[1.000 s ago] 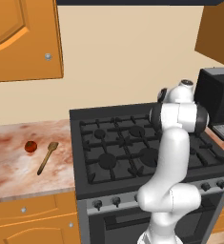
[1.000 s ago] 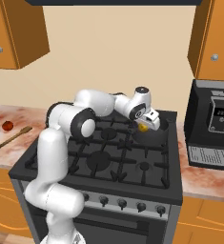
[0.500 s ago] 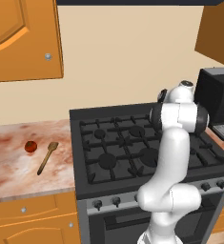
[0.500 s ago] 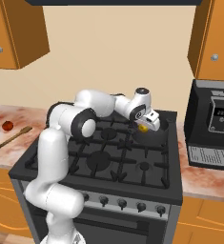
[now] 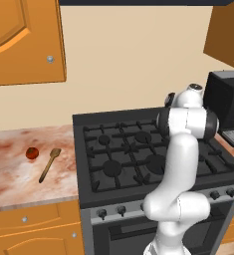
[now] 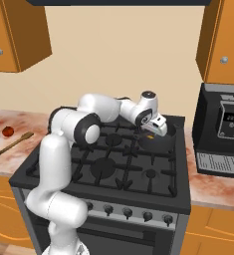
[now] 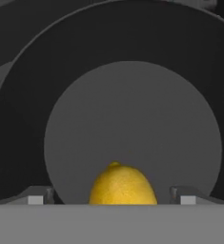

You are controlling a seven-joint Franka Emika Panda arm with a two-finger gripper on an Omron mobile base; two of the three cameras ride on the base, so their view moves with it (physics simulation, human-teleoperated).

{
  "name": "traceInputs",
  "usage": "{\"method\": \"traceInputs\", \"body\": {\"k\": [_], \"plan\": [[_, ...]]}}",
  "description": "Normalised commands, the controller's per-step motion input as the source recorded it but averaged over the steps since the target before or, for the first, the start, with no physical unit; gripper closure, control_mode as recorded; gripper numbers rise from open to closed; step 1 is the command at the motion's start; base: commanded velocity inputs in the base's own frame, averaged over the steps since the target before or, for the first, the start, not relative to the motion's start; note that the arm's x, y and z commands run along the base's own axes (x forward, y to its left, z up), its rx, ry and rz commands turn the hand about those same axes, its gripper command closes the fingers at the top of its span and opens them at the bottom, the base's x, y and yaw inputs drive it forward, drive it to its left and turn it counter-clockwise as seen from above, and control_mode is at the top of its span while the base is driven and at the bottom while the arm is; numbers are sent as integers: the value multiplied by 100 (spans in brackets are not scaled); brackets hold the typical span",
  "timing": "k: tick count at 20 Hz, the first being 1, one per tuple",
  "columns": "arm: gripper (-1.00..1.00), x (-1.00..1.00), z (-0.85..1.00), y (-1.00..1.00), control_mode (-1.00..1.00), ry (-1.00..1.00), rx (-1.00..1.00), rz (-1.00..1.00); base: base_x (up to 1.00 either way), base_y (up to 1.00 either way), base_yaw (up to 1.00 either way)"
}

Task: Put the lemon and tomato in the pot. Retrieve the spatula and lightly stir the vegetables in the pot.

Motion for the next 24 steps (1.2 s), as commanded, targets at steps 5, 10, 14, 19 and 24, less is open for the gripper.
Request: {"method": "traceInputs", "body": {"k": [5,10,14,19,24], "plan": [[-100,-1,27,0,-100,-3,0,0,0,0,0],[-100,-29,46,23,-100,0,0,2,0,0,0],[-100,-21,21,72,-100,-5,0,11,0,0,0],[-100,-12,0,100,-100,-5,0,21,0,0,0],[-100,0,0,100,-100,-2,0,31,0,0,0]]}}
